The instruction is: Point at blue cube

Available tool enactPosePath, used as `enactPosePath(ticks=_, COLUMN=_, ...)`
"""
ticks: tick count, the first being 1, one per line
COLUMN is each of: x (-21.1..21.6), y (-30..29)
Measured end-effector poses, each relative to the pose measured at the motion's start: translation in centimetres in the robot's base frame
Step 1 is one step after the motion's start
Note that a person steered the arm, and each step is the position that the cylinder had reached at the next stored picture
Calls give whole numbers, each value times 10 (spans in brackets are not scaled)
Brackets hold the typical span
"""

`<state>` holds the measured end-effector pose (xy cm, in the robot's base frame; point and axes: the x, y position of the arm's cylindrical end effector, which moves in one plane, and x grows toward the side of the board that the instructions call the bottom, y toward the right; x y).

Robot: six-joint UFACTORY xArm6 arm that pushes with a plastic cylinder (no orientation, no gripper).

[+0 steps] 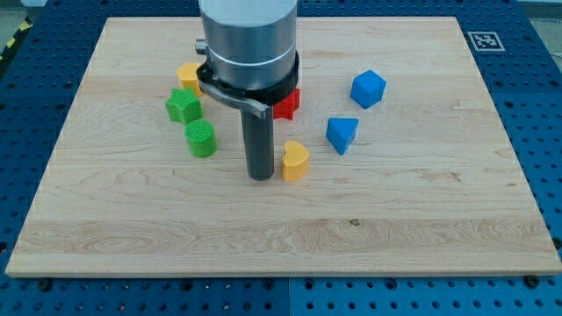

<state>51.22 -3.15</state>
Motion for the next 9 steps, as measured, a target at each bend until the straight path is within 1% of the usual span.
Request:
enactPosePath(ticks=1, x=35, y=-3)
enactPosePath(ticks=2, x=46, y=-3)
enactPosePath(ticks=3, x=40, y=-3)
enactPosePath(ticks=4, x=21, y=-3)
enactPosePath(ticks=5, x=21, y=-3)
enactPosePath(ticks=6, x=23, y=19)
enactPosePath(ticks=8, x=29, y=138)
enactPosePath(ticks=9, x=22, y=184)
